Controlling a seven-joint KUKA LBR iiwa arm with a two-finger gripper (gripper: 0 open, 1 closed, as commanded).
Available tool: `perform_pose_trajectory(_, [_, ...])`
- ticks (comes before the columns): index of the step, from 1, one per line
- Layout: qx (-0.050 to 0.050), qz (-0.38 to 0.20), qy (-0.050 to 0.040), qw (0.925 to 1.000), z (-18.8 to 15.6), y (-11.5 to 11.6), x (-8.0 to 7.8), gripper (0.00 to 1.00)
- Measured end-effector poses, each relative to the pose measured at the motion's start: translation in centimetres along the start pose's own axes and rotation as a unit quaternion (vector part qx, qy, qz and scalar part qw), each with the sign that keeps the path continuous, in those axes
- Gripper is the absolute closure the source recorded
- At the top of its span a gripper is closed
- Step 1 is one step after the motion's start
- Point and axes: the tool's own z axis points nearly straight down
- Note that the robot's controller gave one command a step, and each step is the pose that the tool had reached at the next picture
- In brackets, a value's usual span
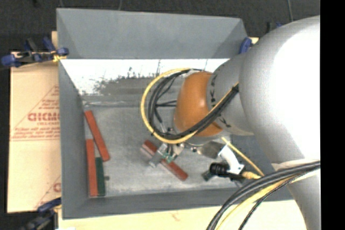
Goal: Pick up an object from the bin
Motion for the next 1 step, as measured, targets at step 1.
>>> perform_pose_trajectory(1, [-0.001,0.0,-0.0012,1.0,-1.65,-0.02,-0.14,1.0])
